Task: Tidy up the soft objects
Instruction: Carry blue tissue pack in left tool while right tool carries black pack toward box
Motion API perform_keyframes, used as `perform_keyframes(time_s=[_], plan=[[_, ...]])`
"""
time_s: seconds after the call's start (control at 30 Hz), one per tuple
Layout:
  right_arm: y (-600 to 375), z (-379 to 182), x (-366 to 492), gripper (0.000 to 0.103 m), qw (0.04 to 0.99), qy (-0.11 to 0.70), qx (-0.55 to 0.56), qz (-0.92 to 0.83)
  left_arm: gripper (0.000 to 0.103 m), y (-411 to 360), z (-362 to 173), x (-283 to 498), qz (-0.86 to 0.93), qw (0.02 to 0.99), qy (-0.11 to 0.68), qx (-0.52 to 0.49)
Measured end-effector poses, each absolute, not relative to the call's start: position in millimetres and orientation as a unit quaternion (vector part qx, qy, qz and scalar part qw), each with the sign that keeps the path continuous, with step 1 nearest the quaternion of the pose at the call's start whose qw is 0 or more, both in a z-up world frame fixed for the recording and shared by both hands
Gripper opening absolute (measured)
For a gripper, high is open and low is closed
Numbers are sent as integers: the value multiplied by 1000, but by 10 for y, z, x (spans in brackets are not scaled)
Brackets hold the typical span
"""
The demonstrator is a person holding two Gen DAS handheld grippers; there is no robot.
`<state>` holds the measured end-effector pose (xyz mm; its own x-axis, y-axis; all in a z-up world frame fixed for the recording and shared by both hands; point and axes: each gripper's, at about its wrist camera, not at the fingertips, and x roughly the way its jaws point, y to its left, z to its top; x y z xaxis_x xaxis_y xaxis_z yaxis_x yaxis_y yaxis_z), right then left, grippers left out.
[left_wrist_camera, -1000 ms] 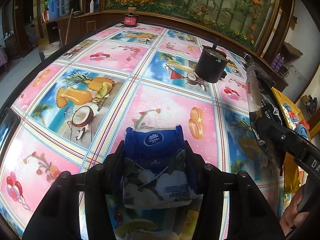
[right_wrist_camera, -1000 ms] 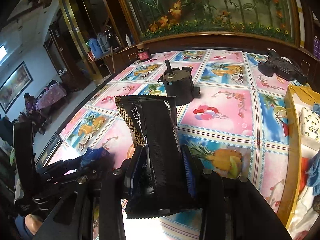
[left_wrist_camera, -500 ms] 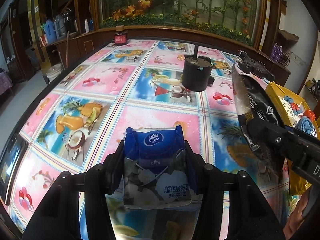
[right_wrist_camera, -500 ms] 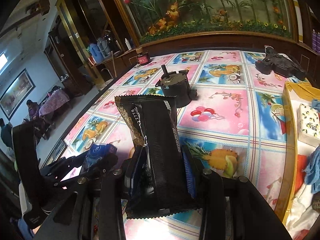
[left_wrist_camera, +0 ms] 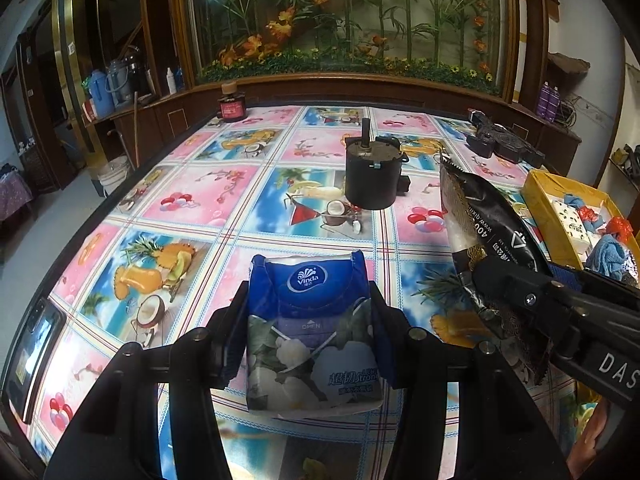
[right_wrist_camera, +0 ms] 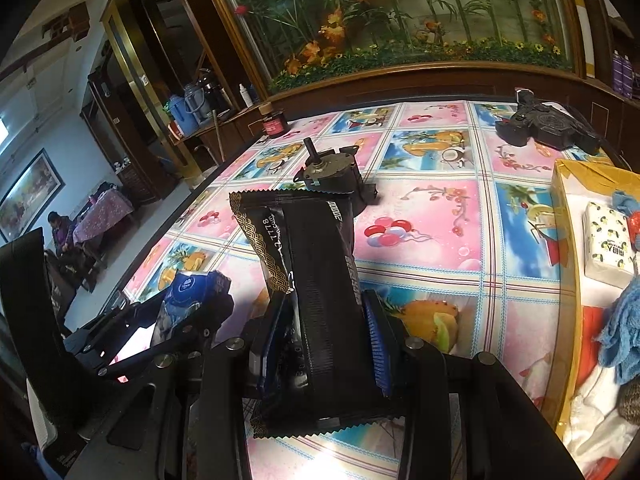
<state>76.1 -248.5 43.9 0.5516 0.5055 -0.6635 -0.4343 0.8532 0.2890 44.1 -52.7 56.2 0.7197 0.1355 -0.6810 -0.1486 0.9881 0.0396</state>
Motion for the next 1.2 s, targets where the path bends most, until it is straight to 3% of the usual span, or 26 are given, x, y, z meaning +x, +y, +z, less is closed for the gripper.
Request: perform_keyframes(time_s=[1.2], plan=[[-2983, 446, 573, 37, 887, 375, 88, 256, 51, -836, 682, 350, 76, 937, 338, 36]])
